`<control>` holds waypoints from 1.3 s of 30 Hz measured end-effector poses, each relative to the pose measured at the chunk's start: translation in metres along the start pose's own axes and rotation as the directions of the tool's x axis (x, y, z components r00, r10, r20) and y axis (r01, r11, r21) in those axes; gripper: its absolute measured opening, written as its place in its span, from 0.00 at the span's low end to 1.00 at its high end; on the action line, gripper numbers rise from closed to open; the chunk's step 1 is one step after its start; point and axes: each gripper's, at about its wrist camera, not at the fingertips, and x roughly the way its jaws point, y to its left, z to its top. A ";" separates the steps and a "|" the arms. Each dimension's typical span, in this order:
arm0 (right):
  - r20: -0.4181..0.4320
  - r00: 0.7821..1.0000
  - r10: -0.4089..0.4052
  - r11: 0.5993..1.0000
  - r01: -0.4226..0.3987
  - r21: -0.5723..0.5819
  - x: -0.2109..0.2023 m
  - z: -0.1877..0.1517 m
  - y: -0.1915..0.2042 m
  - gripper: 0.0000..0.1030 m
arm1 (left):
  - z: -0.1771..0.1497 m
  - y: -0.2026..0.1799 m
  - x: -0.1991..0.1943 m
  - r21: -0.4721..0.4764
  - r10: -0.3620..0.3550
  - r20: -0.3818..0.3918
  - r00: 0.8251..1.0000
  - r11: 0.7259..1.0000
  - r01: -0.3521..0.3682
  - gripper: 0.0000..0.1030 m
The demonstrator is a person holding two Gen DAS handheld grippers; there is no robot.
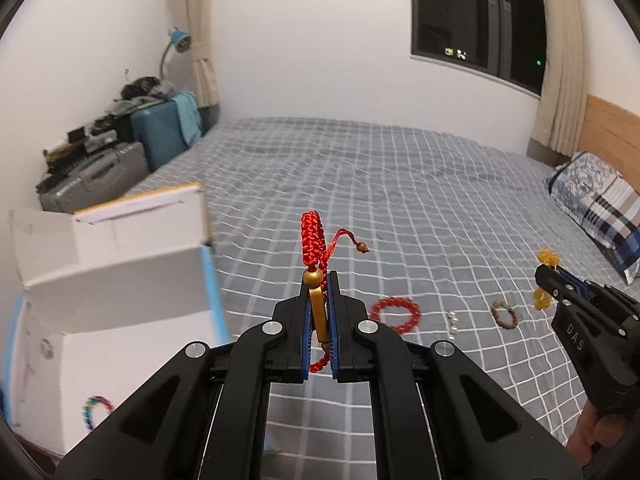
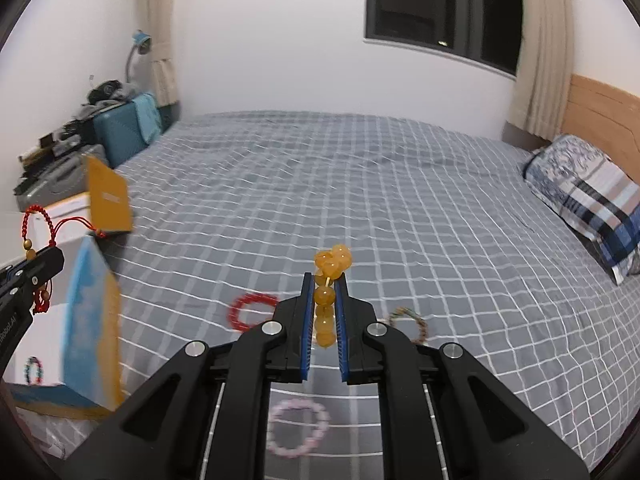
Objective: Organize jewelry
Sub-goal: 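Carry both held bracelets over the open white box, then open both tools to drop the bracelets into the box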
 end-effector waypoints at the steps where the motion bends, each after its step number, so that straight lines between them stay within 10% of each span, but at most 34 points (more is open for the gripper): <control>1: 0.005 1.000 0.009 1.000 -0.009 -0.005 -0.004 0.002 0.007 0.09 | 0.003 0.011 -0.009 -0.007 0.013 0.005 1.000 1.000 -0.013 0.06; 22: -0.075 0.953 0.293 0.933 -0.302 -0.197 -0.043 -0.019 0.254 0.09 | -0.053 0.222 -0.067 -0.154 0.253 -0.132 0.958 0.950 -0.272 0.06; 39: -0.356 0.892 0.279 0.912 -0.362 -0.191 0.014 -0.064 0.310 0.09 | -0.102 0.263 -0.004 -0.143 0.210 -0.433 0.876 0.944 -0.297 0.06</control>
